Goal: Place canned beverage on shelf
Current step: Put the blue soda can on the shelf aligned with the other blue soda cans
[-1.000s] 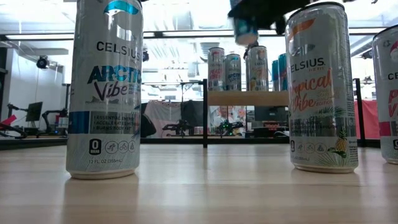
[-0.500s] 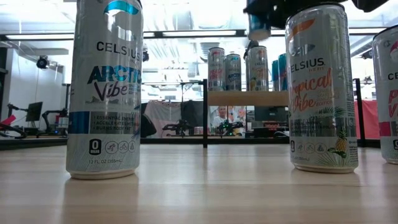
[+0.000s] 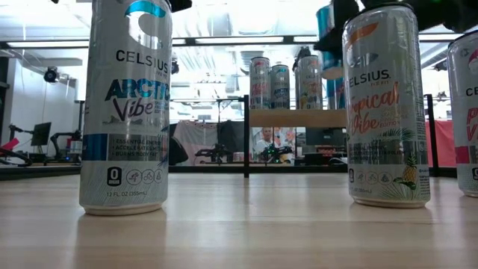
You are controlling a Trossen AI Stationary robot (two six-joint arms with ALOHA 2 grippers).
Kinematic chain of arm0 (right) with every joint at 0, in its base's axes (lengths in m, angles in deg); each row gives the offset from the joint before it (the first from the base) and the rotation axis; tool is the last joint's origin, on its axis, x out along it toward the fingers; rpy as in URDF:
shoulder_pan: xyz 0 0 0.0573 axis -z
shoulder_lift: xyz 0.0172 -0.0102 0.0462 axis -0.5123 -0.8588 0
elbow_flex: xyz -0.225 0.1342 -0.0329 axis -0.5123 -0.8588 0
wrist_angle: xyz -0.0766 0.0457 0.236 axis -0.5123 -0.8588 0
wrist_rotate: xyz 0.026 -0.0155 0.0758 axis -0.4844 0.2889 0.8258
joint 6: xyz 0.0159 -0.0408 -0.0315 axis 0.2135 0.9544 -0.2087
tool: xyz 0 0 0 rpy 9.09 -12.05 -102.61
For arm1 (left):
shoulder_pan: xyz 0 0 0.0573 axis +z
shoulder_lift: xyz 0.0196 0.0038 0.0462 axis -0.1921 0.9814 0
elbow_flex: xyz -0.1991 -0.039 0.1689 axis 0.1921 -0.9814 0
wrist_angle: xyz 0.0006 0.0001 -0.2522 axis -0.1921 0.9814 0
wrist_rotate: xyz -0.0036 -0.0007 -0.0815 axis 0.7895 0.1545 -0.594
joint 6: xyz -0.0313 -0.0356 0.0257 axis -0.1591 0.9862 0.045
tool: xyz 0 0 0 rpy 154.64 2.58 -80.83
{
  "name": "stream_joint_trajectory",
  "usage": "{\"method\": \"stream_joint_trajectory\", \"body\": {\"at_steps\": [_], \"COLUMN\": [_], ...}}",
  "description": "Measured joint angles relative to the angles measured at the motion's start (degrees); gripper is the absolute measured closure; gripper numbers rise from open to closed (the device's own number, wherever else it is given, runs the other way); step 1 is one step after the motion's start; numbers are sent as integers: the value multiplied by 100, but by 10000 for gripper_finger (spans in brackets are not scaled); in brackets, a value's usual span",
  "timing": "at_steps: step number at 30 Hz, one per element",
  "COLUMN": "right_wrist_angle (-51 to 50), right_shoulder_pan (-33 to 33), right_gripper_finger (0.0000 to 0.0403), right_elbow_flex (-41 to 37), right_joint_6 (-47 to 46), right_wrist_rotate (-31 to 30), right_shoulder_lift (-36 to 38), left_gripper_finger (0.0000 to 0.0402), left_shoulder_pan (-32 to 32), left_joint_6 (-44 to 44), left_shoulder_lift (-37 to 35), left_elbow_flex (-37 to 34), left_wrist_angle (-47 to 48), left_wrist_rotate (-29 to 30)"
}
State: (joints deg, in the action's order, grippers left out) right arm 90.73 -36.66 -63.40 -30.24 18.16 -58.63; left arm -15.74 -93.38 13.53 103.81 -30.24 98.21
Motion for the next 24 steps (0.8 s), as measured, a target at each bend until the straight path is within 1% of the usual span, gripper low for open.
{"method": "stream_joint_trajectory", "body": {"at_steps": [3,7,9,16,24], "right_wrist_angle": [5,6,9,6,-16], "right_shoulder_pan": [-2,0,1,139,442], "right_gripper_finger": [185,184,184,184,184], "right_elbow_flex": [-149,-206,-206,-206,-208], "right_joint_6": [-65,-147,-239,-371,-607], "right_wrist_rotate": [-378,-1065,-1276,-1599,-1614], "right_shoulder_lift": [88,63,20,-166,-330], "left_gripper_finger": [118,118,118,118,118], "left_shoulder_pan": [0,0,0,9,9], "left_joint_6": [-13,-78,-82,-138,-98], "left_shoulder_lift": [0,0,0,106,327], "left_elbow_flex": [5,39,40,37,37], "left_wrist_angle": [-13,-65,-79,-194,-268], "left_wrist_rotate": [0,2,2,17,17]}}
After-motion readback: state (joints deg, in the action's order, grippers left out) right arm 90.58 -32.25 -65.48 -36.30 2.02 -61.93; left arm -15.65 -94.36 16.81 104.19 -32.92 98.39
